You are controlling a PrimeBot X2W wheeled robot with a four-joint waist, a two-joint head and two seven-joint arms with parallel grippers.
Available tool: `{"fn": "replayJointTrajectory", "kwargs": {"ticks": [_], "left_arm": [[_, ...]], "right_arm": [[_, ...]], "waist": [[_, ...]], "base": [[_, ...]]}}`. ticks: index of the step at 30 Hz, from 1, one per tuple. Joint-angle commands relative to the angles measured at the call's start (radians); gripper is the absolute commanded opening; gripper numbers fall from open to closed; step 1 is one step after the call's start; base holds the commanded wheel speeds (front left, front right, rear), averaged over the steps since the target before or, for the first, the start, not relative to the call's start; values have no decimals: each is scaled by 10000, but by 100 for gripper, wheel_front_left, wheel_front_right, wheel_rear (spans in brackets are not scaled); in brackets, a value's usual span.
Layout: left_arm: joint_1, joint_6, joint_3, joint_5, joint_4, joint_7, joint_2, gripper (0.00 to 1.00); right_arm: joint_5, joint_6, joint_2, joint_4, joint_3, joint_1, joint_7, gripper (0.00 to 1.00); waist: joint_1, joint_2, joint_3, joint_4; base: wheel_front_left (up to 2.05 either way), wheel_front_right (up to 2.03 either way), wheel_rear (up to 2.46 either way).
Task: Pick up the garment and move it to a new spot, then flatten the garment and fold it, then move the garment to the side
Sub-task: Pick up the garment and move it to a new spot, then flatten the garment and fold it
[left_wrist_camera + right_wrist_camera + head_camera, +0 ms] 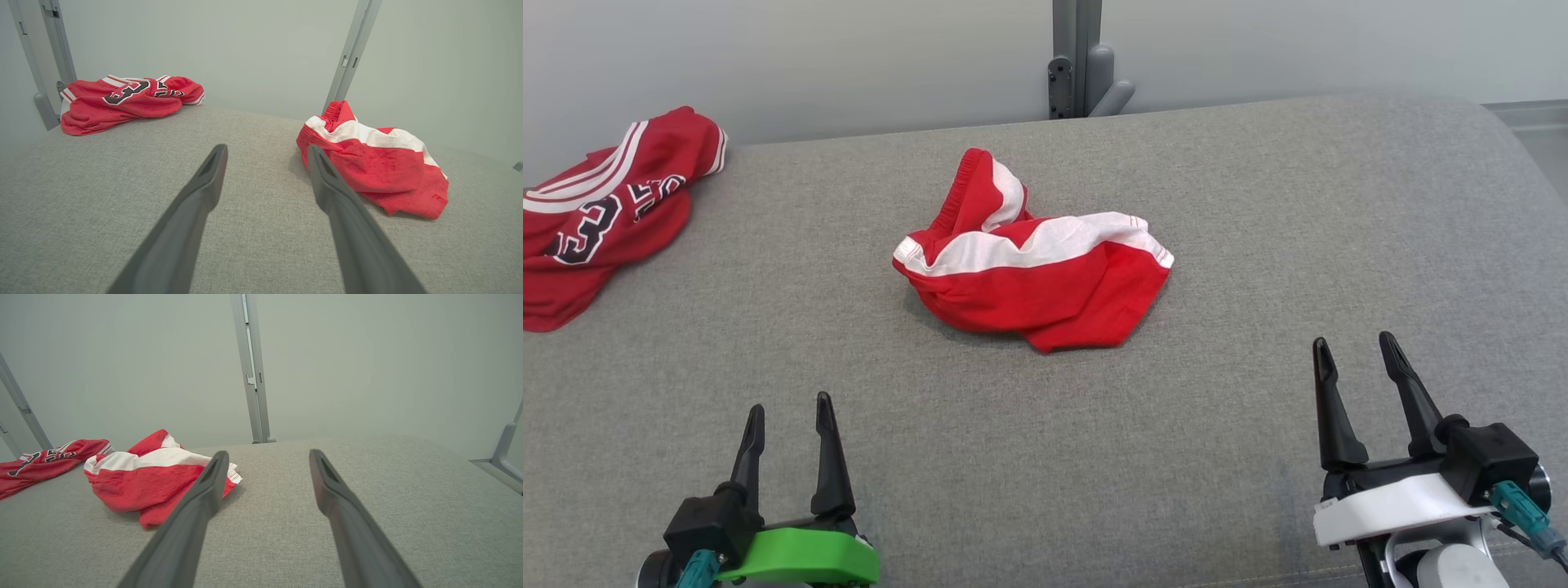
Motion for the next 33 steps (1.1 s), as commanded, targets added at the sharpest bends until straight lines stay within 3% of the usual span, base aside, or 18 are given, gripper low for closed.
{"fn": "replayJointTrajectory", "kwargs": {"ticks": [1, 23, 33], "left_arm": [[36, 41, 33, 0, -5, 3, 24, 100], [-269, -70, 13, 65, 161, 3, 24, 100], [-2358, -1011, -771, 737, 1843, 307, 374, 100]], "right_arm": [[36, 0, -24, 25, 8, -49, -30, 100], [42, 0, -24, 105, -75, -231, -30, 100], [3, 1, -25, 41, 19, -444, -30, 100]], "waist": [[1, -1, 2, 0], [1, -1, 220, -18], [1, -1, 678, -59]], "base": [[0, 0, 0], [0, 0, 0], [0, 0, 0]]}}
